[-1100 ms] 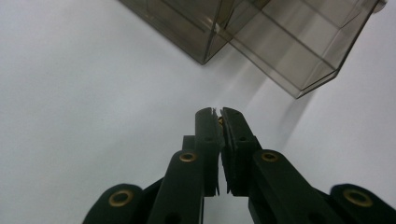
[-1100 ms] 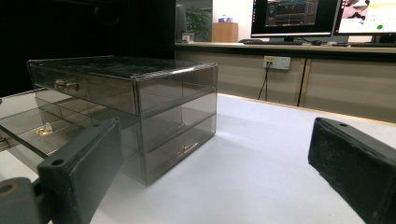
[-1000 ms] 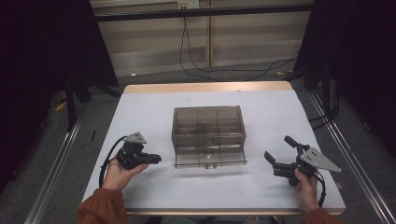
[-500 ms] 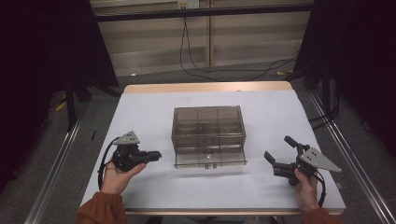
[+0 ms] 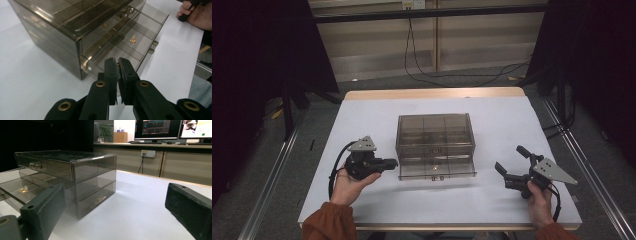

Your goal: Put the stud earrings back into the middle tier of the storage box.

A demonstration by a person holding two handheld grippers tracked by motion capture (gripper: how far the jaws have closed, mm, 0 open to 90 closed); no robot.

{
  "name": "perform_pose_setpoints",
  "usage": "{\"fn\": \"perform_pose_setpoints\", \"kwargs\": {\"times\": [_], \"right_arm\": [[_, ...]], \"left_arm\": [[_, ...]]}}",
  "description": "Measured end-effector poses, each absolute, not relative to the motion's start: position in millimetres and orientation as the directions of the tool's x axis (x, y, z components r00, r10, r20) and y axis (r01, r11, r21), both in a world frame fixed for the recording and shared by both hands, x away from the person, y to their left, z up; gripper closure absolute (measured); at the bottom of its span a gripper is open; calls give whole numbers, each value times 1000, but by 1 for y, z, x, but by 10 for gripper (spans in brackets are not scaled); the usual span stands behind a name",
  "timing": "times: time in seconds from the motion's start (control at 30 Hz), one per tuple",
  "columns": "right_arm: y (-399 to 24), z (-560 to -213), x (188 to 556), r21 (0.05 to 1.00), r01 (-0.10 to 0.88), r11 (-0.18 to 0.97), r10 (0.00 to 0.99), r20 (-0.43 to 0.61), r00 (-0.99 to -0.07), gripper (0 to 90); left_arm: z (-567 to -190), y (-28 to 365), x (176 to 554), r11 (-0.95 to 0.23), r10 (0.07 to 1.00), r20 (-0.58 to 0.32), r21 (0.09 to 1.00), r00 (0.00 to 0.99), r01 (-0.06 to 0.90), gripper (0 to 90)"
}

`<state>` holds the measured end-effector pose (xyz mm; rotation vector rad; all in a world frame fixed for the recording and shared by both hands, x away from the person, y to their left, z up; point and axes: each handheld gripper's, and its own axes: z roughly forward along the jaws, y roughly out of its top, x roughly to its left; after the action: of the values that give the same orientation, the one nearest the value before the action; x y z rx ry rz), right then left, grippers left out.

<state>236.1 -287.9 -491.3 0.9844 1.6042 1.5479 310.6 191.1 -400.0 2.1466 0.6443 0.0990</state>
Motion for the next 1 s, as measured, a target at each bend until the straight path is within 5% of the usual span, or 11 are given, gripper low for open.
{"fn": "perform_pose_setpoints", "kwargs": {"times": [0.5,1.0], "right_arm": [[-288,-491,236,998,55,5,880,22,-475,28],[-288,-491,236,998,55,5,879,22,-477,28]], "left_arm": [[-387,144,319,-594,382,-111,731,917,336,862],[-385,92,334,-772,284,-32,585,958,249,862]]}}
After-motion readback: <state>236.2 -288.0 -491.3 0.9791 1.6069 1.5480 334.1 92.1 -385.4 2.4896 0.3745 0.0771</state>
